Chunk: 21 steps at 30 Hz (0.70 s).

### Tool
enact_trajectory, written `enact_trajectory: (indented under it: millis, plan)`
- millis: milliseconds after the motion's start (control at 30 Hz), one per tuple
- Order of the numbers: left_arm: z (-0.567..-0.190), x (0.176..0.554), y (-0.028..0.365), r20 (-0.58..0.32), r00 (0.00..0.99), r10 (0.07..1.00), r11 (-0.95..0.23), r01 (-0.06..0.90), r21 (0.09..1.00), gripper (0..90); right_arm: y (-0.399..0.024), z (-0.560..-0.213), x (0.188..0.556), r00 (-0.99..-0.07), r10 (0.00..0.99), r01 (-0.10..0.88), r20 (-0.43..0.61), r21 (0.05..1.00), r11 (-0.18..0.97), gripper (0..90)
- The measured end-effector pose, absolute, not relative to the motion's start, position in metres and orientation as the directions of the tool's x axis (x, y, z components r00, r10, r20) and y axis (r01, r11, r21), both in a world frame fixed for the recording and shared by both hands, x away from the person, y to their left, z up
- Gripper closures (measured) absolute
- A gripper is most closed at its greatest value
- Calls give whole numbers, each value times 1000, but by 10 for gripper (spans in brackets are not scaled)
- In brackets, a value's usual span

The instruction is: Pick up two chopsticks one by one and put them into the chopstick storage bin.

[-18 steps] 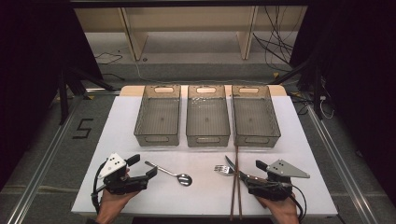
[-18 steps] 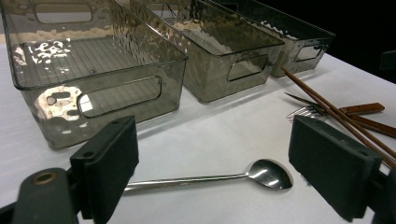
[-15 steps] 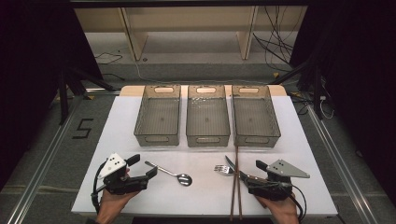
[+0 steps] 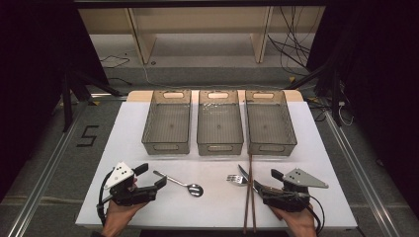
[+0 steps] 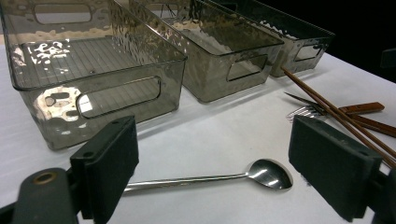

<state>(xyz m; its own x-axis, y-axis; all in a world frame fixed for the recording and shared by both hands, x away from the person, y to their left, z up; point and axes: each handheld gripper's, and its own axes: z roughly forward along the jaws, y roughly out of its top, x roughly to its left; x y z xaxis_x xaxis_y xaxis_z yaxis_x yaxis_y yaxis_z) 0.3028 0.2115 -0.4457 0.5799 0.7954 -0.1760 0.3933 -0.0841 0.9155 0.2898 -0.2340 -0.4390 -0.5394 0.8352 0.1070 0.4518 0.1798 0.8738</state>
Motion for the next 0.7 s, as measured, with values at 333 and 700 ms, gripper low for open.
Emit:
enact_trajectory:
  millis: [333, 700]
  plan:
    - [-446, 304, 212, -172, 580, 796, -90, 394, 915, 157, -218, -418, 292, -550, 831, 565, 78, 768, 301, 331]
    - [-446, 304, 212, -174, 581, 795, -87, 394, 915, 157, -207, -429, 295, -564, 823, 671, 72, 621, 406, 460]
